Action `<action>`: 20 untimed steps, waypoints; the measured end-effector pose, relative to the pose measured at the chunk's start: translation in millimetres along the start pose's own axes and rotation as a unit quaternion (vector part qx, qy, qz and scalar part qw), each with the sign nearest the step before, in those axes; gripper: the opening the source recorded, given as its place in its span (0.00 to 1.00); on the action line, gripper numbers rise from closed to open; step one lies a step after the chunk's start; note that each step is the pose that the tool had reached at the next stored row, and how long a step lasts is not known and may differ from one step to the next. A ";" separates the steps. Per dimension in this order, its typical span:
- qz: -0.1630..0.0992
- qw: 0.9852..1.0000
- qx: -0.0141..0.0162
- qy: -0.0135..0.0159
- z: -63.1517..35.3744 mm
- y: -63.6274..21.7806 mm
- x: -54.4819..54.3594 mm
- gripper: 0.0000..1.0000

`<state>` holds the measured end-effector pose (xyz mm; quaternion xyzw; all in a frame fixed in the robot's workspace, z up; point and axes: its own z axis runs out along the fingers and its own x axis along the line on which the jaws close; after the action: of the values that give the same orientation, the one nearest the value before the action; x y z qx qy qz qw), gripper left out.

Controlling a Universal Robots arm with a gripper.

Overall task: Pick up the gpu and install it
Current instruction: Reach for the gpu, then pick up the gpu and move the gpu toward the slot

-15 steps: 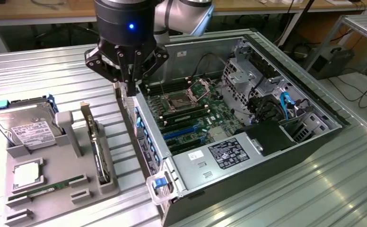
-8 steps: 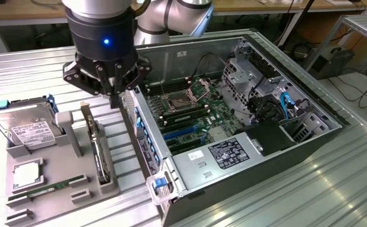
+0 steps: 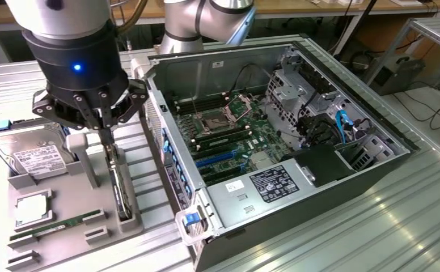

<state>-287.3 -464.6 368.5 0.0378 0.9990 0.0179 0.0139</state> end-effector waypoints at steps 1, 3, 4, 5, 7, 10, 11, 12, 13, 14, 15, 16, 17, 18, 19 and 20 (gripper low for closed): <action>0.000 1.000 0.001 0.000 1.2 -0.4 4.4 0.13; 0.000 1.000 0.001 0.000 1.2 -0.4 4.4 0.13; 0.000 1.000 0.001 0.000 1.2 -0.4 4.4 0.13; 0.000 1.000 0.001 0.000 1.2 -0.4 4.4 0.13; 0.000 1.000 0.001 0.000 1.2 -0.4 4.4 0.13; 0.000 1.000 0.001 0.000 1.1 -0.4 4.4 0.13; 0.000 1.000 0.001 0.000 1.2 -0.4 4.4 0.13; 0.000 1.000 0.001 0.000 1.2 -0.4 4.4 0.13; 0.000 1.000 0.001 0.000 1.2 -0.4 4.4 0.13; 0.000 1.000 0.001 0.000 1.2 -0.4 4.4 0.13; 0.000 1.000 0.001 0.000 1.2 -0.4 4.4 0.13; 0.000 1.000 0.001 0.000 1.2 -0.4 4.4 0.14; 0.000 1.000 0.001 0.000 1.2 -0.4 4.4 0.20; 0.000 1.000 0.001 0.000 1.2 -0.4 4.4 0.26; 0.000 1.000 0.001 0.000 1.2 -0.4 4.4 0.26; 0.000 1.000 0.001 0.000 1.2 -0.4 4.4 0.32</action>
<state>-291.7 -464.6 367.2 0.0378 0.9991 0.0164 0.0140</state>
